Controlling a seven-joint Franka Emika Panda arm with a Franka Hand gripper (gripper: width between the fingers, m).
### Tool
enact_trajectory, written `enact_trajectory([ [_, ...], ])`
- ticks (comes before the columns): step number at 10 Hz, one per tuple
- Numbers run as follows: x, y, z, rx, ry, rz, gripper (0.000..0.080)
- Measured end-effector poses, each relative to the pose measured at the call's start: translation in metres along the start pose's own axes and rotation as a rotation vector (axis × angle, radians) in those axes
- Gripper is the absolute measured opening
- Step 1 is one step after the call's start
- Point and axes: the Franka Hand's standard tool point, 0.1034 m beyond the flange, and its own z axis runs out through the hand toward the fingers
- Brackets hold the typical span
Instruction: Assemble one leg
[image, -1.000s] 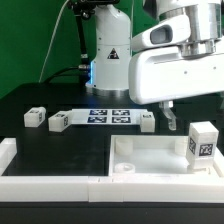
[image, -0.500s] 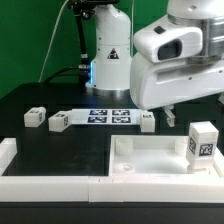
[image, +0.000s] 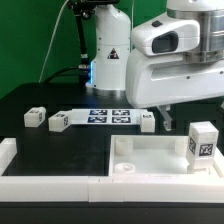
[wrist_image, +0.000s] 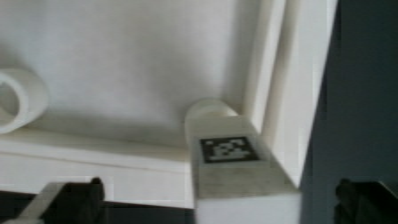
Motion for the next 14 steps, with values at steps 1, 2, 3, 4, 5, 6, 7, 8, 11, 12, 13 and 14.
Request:
enact_trajectory([
  [1, 0.003, 0.004, 0.004, -0.001, 0.000, 0.009, 0.0649],
  [2, 0.005, 0.004, 0.007, -0.002, 0.000, 0.010, 0.0649],
  [3, 0.006, 0.004, 0.013, -0.001, -0.002, 0.016, 0.0649],
  [4, 0.006, 0.000, 0.016, 0.000, -0.006, 0.030, 0.0649],
  [5, 0.008, -0.003, 0.016, 0.001, -0.006, 0.027, 0.0649],
  [6, 0.008, -0.003, 0.015, 0.001, -0.004, 0.027, 0.0649],
  [7, 0.008, -0.003, 0.017, 0.001, -0.007, 0.025, 0.0649],
  [8, 0.007, -0.003, 0.018, 0.001, -0.009, 0.023, 0.0532],
  [11, 0.008, -0.003, 0.018, 0.002, -0.008, 0.036, 0.0292],
  [12, 0.008, -0.004, 0.018, 0.002, -0.008, 0.064, 0.0292],
  [13, 0.008, -0.004, 0.018, 0.002, -0.008, 0.073, 0.0292],
  [14, 0.008, -0.005, 0.018, 0.006, -0.008, 0.156, 0.0292],
])
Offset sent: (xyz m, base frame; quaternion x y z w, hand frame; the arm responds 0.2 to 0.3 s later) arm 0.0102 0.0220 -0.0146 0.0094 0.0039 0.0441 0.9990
